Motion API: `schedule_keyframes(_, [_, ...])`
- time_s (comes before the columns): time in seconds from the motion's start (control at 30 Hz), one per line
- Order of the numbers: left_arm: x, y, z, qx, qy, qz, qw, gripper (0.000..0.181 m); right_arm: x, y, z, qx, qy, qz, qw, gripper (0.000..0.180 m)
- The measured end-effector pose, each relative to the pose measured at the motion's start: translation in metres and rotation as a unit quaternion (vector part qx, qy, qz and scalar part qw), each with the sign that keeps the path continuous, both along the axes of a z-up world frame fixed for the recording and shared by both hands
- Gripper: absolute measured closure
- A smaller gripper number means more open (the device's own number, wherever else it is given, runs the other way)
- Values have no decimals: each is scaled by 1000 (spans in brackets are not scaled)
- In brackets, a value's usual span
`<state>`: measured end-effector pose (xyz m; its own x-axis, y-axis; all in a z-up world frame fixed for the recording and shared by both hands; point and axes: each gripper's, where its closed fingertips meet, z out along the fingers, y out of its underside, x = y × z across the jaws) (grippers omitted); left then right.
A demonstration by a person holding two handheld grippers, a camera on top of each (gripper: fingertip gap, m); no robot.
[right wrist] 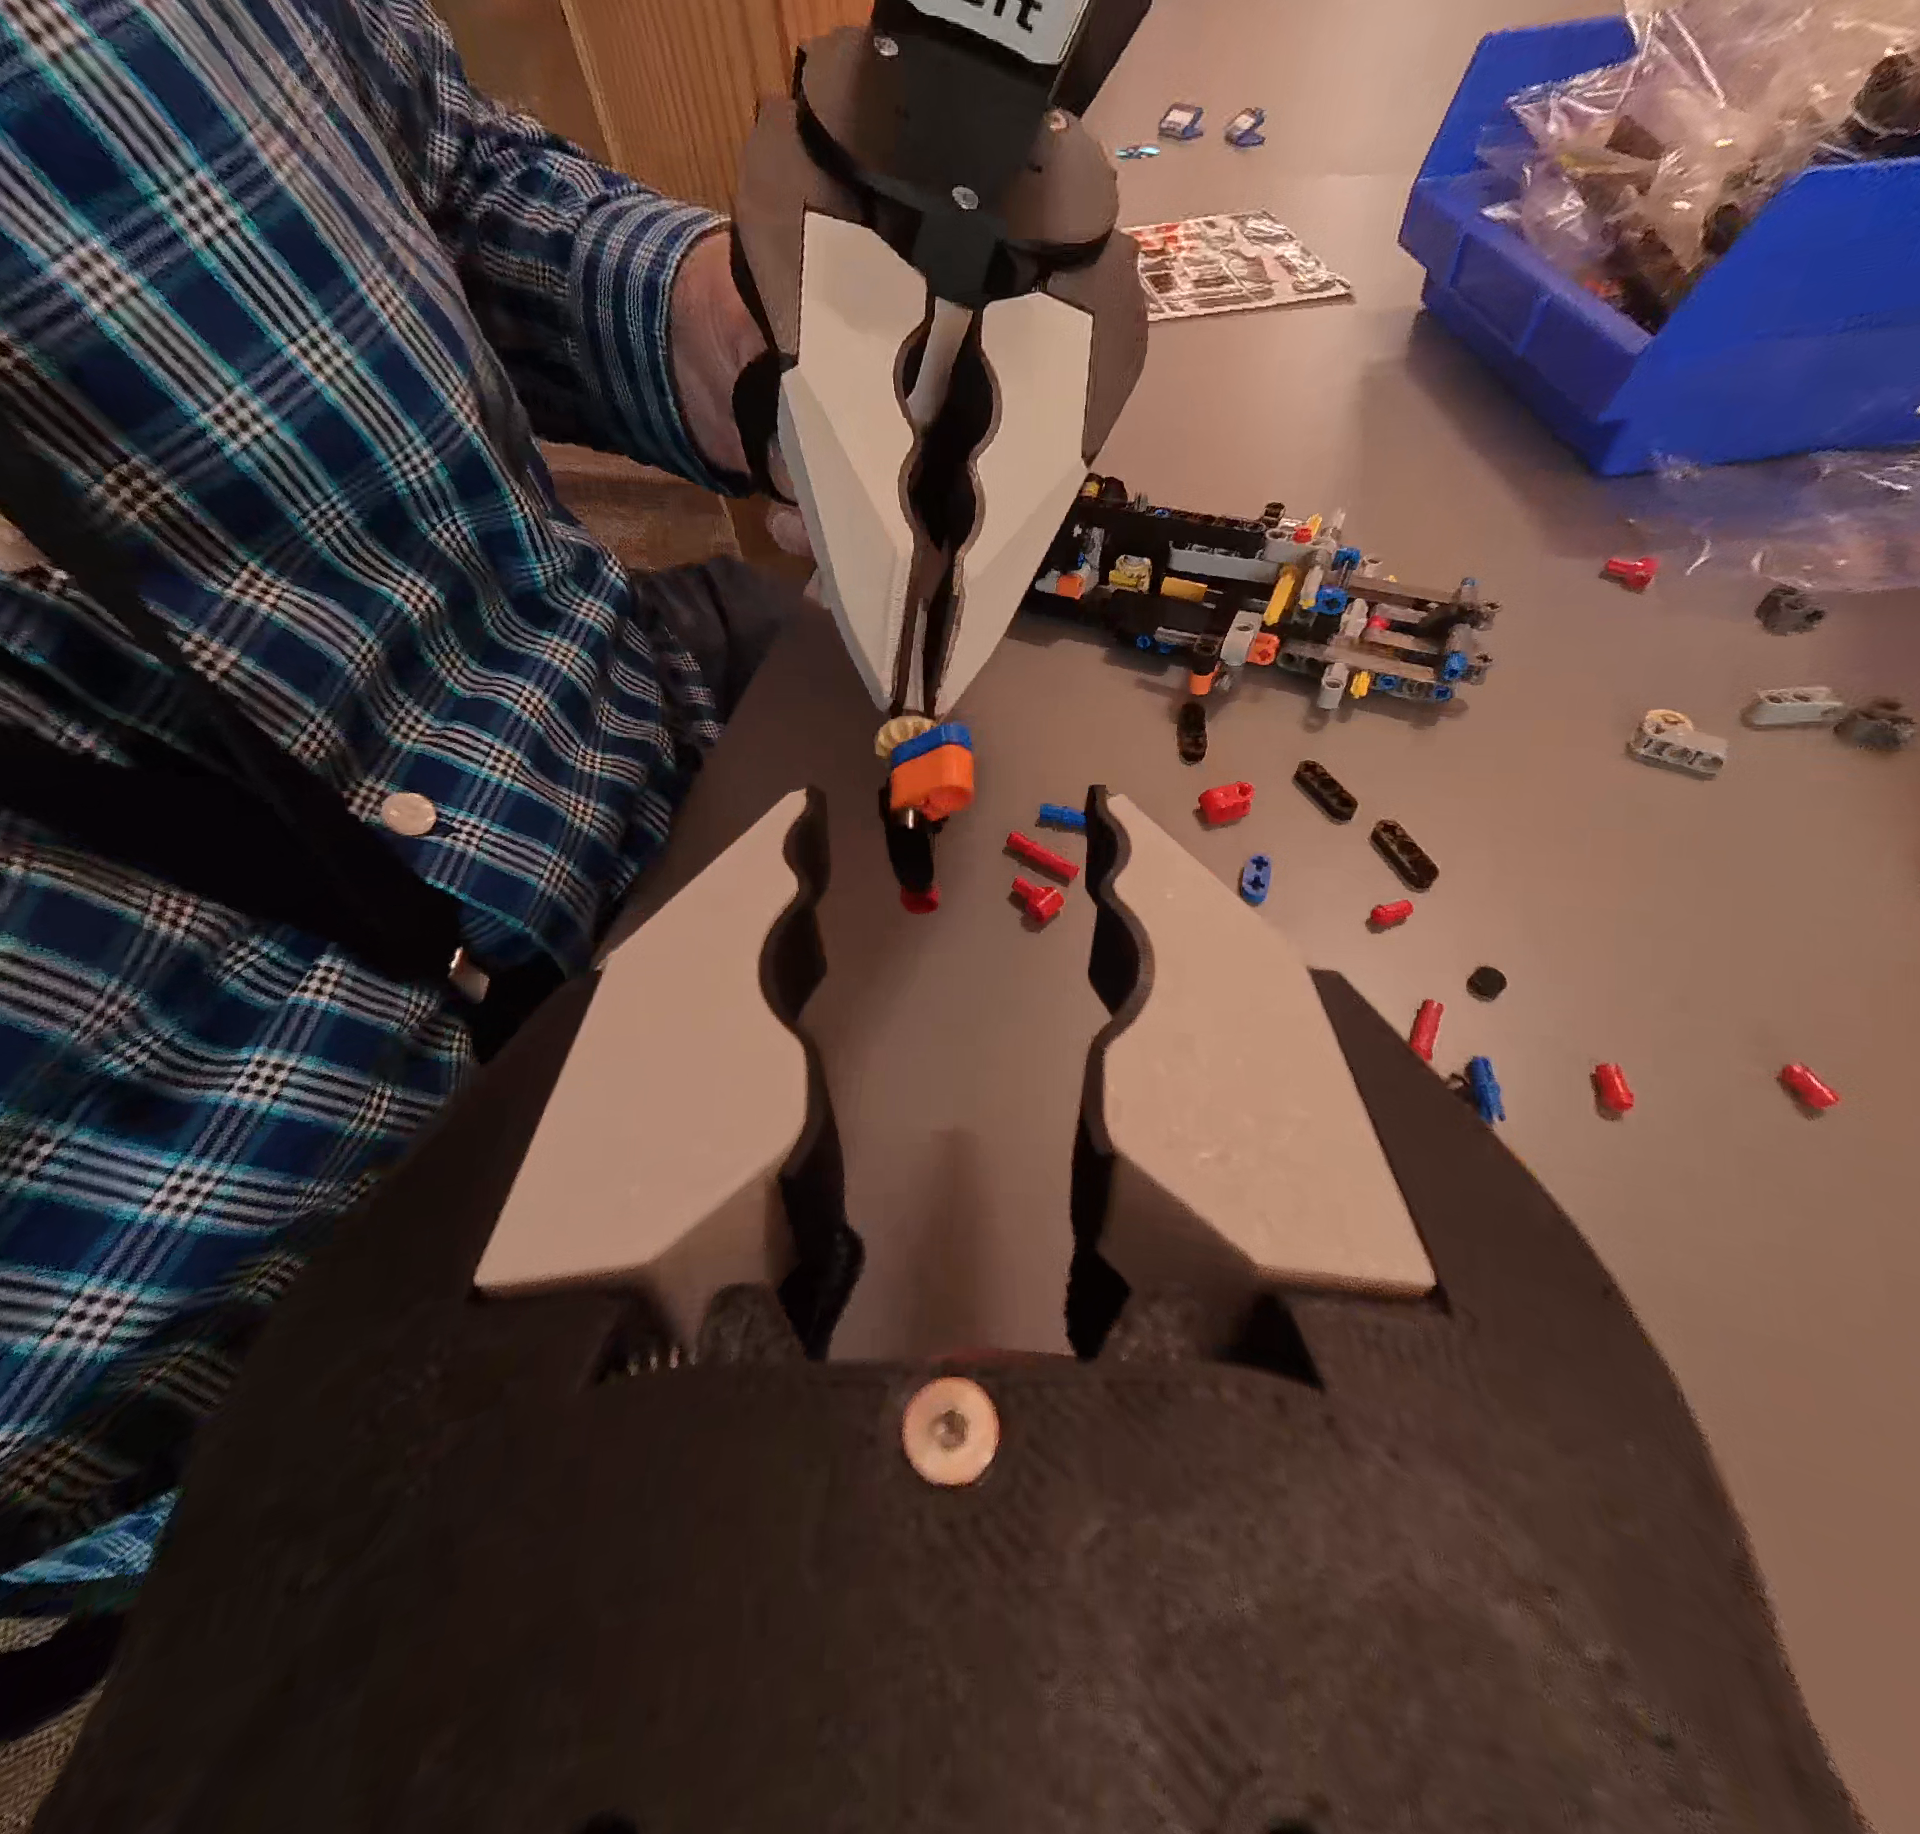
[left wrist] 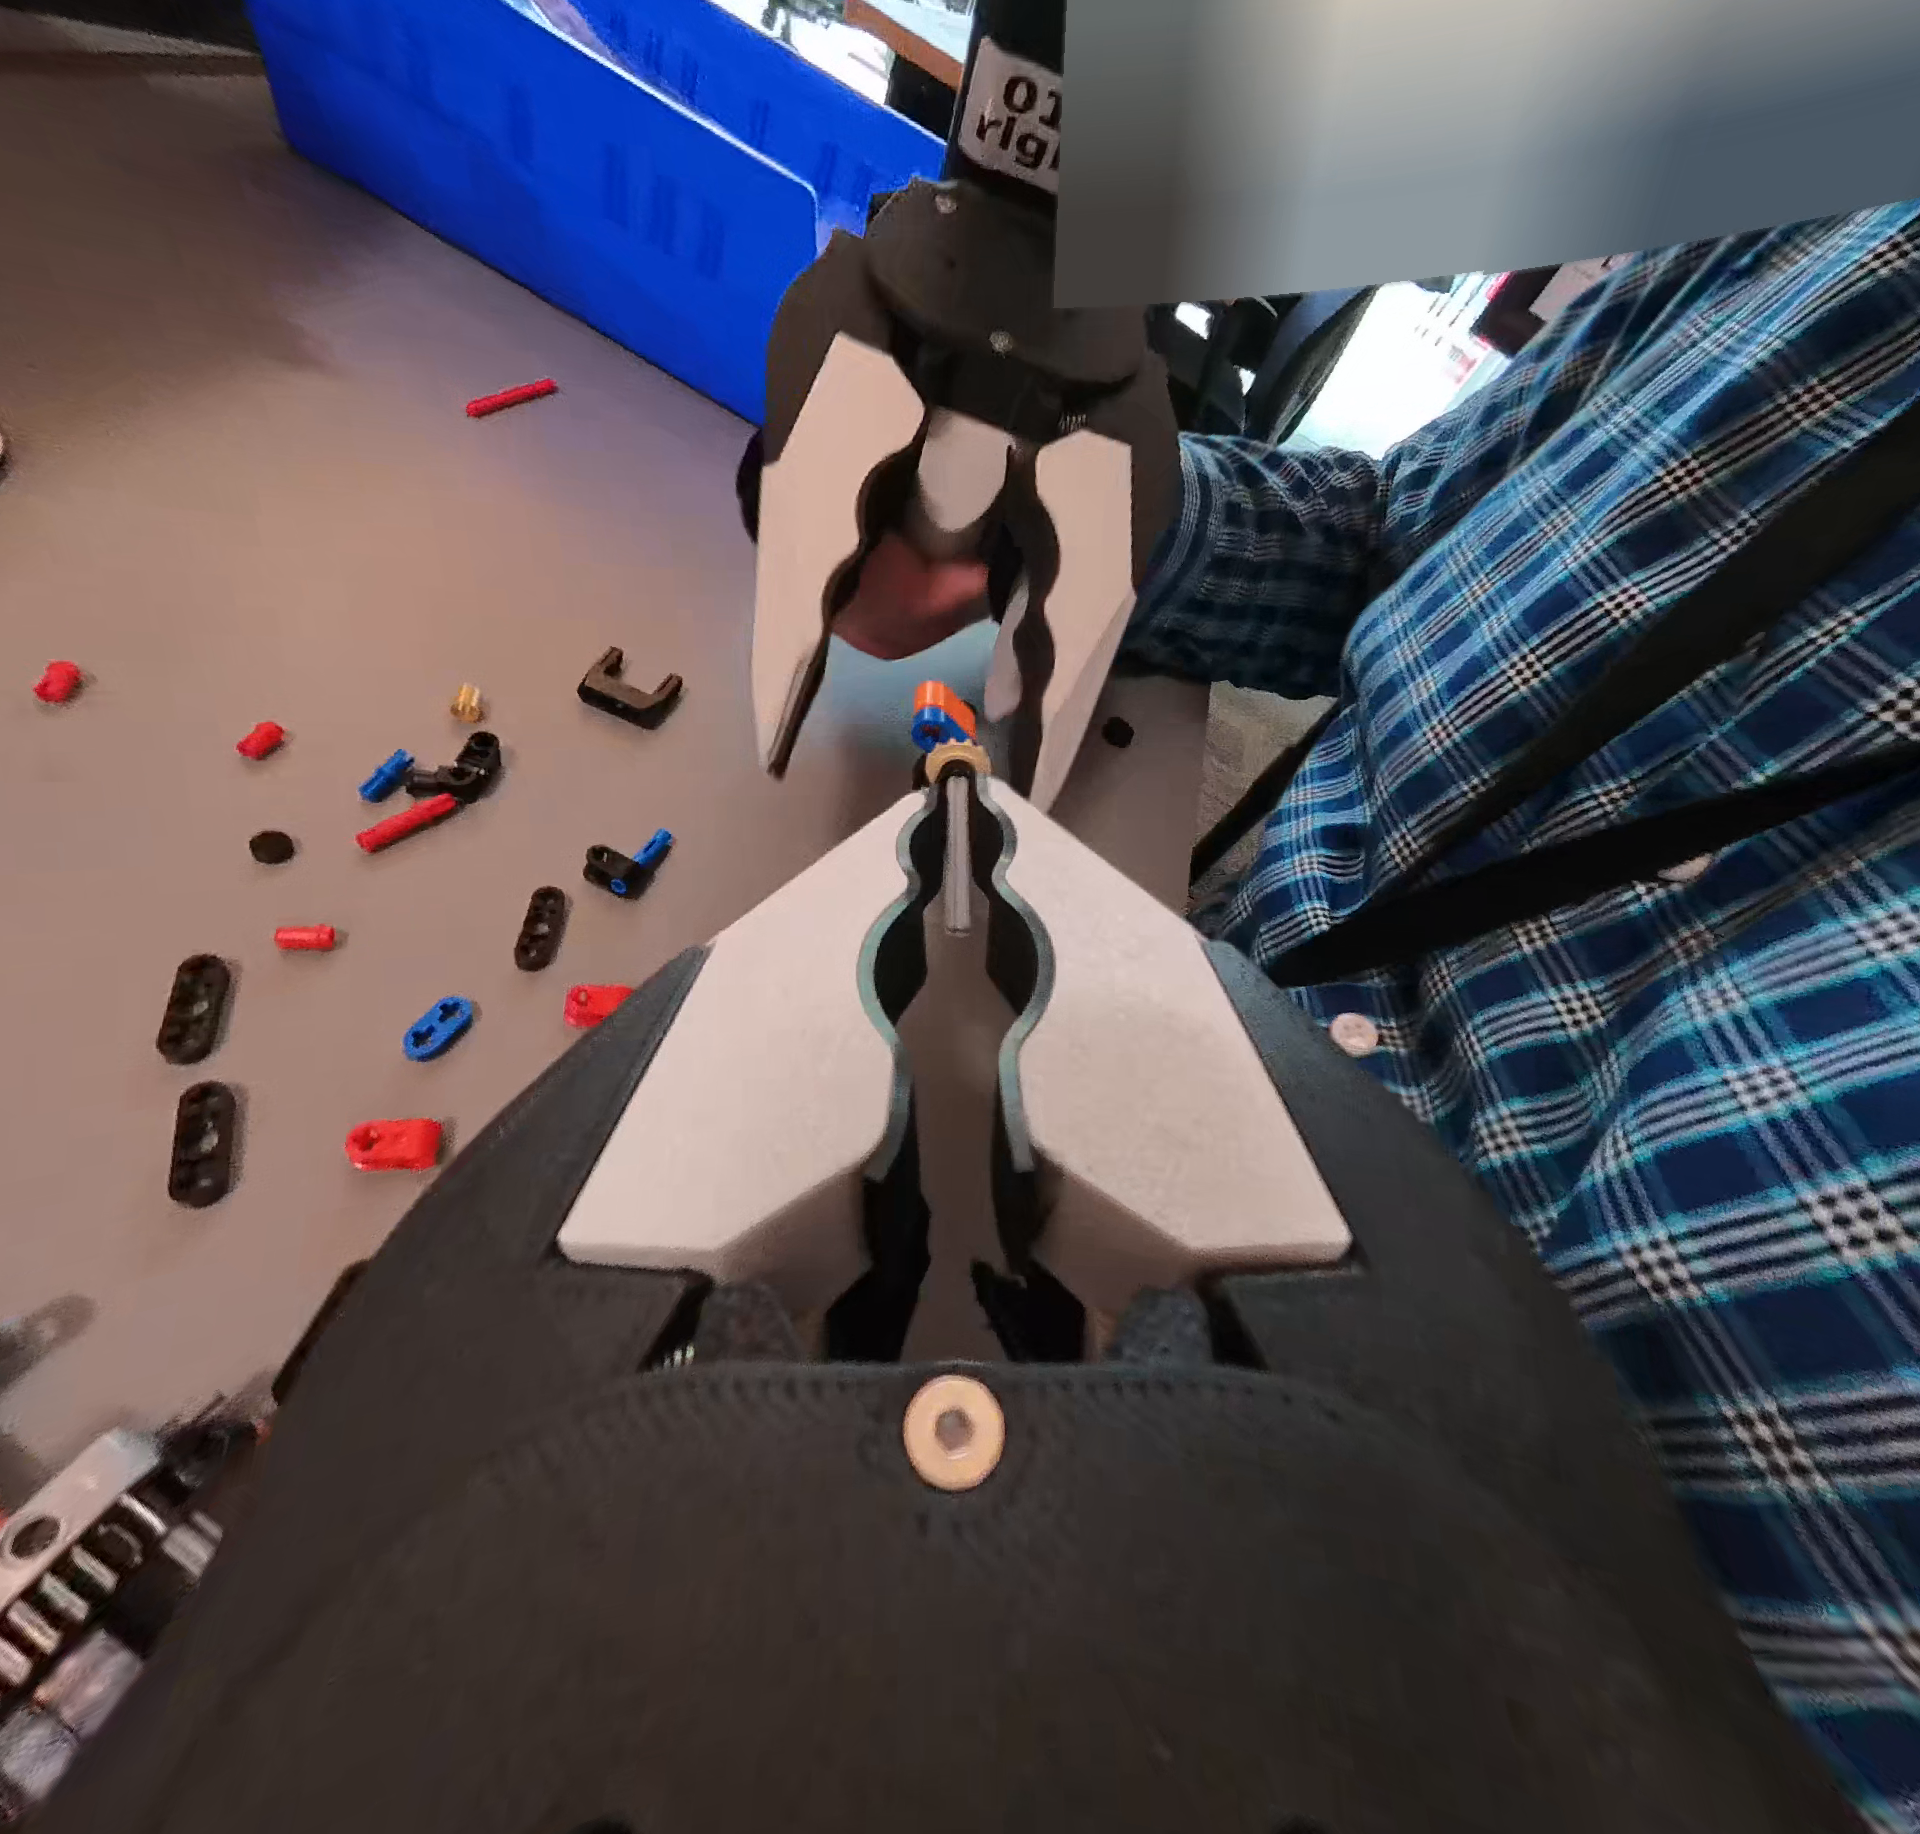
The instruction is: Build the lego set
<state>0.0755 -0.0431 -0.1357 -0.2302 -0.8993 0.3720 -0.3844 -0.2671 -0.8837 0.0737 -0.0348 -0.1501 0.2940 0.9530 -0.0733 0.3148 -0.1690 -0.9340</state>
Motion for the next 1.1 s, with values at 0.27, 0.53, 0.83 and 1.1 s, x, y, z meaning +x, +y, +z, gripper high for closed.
schedule_keyframes(0.27, [-4, 25, 17, 55, -7, 32, 998, 147, -10, 17, 15, -14, 34, -15, 999, 167])
schedule_keyframes(0.53, [-45, 124, 76, 194, -21, 151, 969, 132, -6, 13, -30, -145, -59, -1, 988, 166])
schedule_keyframes(0.83, [-66, 252, 108, 236, -23, 260, 936, 131, -1, 35, -53, -144, -126, -63, 979, 126])
schedule_keyframes(1.1, [-40, 319, 139, 386, -18, 251, 888, 128, 25, 103, 19, -13, -149, -158, 976, 124])
